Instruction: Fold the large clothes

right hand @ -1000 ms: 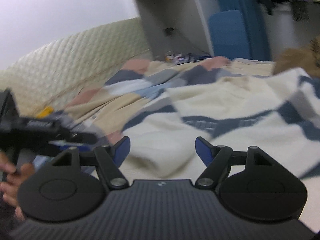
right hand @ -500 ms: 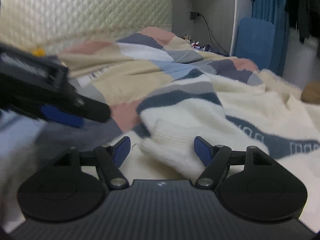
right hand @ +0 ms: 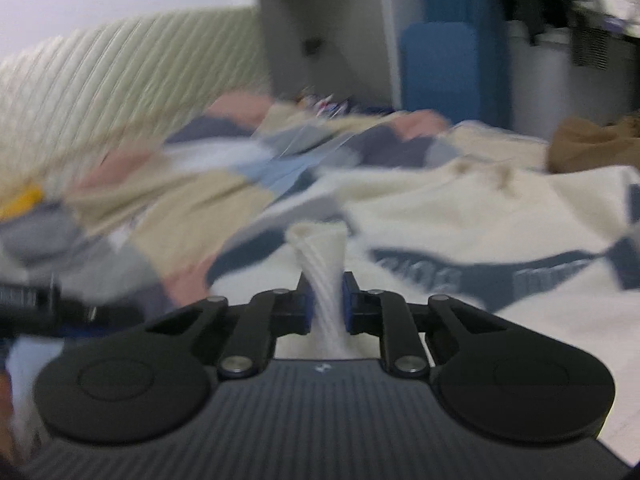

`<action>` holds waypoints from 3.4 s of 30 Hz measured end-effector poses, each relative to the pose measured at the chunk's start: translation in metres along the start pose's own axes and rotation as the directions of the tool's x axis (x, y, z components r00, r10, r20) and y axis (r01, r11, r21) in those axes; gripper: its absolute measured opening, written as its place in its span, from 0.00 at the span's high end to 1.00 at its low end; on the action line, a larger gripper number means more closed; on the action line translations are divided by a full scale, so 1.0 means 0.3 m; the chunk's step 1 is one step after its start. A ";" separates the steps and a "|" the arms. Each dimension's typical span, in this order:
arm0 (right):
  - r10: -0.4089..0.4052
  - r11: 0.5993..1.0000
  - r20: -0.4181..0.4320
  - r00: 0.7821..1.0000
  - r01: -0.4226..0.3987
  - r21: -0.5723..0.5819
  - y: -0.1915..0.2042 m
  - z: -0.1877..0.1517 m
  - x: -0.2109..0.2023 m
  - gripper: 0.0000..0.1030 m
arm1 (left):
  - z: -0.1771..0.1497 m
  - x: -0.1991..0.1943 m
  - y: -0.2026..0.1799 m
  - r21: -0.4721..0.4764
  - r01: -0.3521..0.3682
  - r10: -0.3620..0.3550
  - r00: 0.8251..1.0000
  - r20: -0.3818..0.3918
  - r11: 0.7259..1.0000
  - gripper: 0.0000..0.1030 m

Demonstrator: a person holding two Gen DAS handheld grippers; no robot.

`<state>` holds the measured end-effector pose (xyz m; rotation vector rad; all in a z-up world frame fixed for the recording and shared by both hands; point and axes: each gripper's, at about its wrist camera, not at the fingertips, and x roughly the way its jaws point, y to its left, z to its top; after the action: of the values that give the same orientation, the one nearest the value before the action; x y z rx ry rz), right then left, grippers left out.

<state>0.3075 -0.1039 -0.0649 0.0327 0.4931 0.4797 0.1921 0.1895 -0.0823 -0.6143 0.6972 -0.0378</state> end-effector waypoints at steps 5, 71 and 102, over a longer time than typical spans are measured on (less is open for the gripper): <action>-0.147 0.988 0.102 0.984 0.141 0.064 -0.141 0.034 -0.135 0.84 | -0.016 -0.006 -0.022 0.020 -0.003 0.003 1.000 -0.002 1.000 0.37; 0.262 0.507 0.028 0.965 -0.163 0.846 -0.567 -0.403 -0.653 0.82 | -0.397 -0.131 -0.140 -0.296 0.095 -0.179 0.946 -0.269 0.950 0.80; 0.327 0.614 0.277 0.904 -0.426 0.664 -0.541 -0.175 -1.241 0.81 | -0.340 -0.945 -0.366 -0.143 0.504 -0.493 0.863 0.107 0.852 0.82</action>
<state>0.0662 -0.4202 0.0321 0.9494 0.5219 0.6729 -0.0713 0.1119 0.0833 -0.9442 0.4613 -0.4469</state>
